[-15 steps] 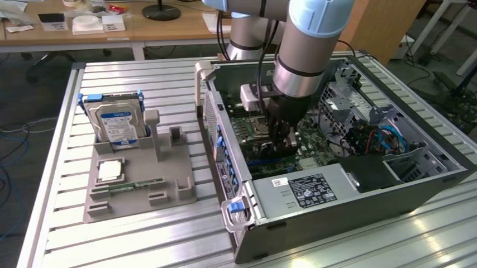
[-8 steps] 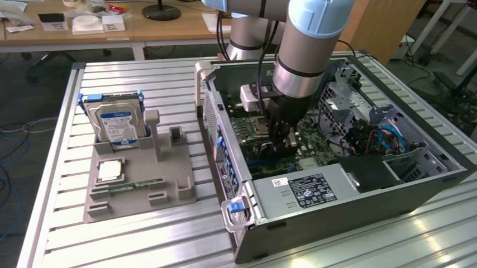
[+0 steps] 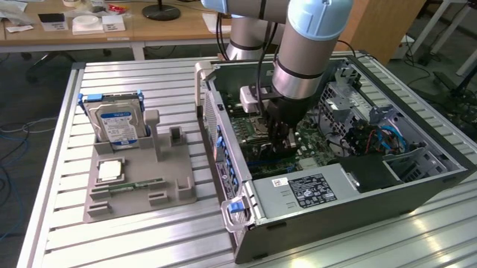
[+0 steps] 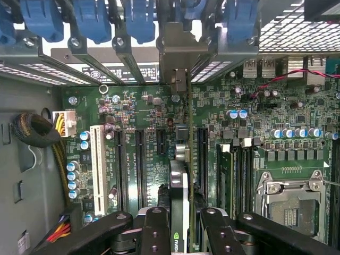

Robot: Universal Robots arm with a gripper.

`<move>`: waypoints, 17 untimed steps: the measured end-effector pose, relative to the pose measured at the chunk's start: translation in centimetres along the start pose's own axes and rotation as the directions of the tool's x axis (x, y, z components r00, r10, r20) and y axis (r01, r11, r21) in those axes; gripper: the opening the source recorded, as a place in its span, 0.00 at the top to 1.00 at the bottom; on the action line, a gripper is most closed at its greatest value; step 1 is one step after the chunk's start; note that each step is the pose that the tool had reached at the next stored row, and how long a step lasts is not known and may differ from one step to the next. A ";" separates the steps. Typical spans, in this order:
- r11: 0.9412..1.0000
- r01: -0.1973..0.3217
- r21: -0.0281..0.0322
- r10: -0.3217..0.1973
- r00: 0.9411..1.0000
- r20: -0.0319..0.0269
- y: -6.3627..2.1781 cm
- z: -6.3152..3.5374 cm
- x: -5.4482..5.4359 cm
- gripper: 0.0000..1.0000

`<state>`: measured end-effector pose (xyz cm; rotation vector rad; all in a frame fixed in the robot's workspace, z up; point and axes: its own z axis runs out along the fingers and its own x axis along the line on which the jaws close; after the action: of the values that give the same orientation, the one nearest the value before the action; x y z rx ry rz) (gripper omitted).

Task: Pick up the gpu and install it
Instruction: 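Insert the gpu into the slot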

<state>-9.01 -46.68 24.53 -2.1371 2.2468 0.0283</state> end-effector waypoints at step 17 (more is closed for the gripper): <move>1.000 0.000 0.000 0.000 1.000 0.000 0.01 0.41 0.0 0.73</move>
<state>-9.01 -46.68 24.13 -2.1369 2.2468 0.0283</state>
